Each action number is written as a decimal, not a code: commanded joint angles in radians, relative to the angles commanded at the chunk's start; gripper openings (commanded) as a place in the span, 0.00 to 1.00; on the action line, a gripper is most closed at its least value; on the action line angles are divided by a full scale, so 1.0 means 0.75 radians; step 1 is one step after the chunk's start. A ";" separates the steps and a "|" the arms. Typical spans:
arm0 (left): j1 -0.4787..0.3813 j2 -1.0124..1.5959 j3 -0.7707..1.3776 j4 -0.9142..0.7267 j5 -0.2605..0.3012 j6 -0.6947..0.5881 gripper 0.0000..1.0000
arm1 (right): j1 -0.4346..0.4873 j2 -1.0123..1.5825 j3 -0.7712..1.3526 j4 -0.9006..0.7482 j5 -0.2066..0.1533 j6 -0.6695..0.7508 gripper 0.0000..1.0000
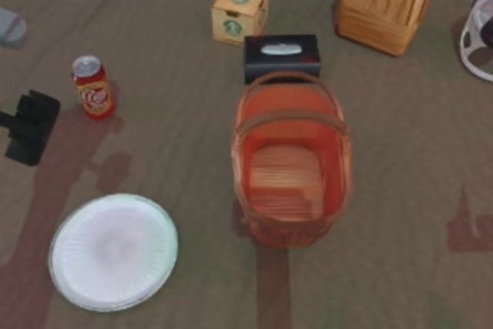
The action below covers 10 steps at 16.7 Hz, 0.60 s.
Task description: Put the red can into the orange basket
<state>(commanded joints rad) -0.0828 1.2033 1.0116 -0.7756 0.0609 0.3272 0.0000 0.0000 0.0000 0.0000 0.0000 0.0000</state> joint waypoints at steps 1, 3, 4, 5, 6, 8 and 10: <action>-0.006 0.122 0.141 -0.070 0.001 0.036 1.00 | 0.000 0.000 0.000 0.000 0.000 0.000 1.00; -0.016 0.366 0.426 -0.208 0.001 0.109 1.00 | 0.000 0.000 0.000 0.000 0.000 0.000 1.00; -0.020 0.488 0.570 -0.277 0.000 0.146 1.00 | 0.000 0.000 0.000 0.000 0.000 0.000 1.00; -0.024 0.610 0.712 -0.343 -0.002 0.181 1.00 | 0.000 0.000 0.000 0.000 0.000 0.000 1.00; -0.027 0.730 0.851 -0.409 -0.004 0.216 1.00 | 0.000 0.000 0.000 0.000 0.000 0.000 1.00; -0.033 0.967 1.121 -0.536 -0.012 0.284 1.00 | 0.000 0.000 0.000 0.000 0.000 0.000 1.00; -0.037 1.192 1.369 -0.654 -0.022 0.345 1.00 | 0.000 0.000 0.000 0.000 0.000 0.000 1.00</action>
<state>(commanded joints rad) -0.1105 2.0970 2.0382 -1.2660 0.0441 0.5859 0.0000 0.0000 0.0000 0.0000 0.0000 0.0000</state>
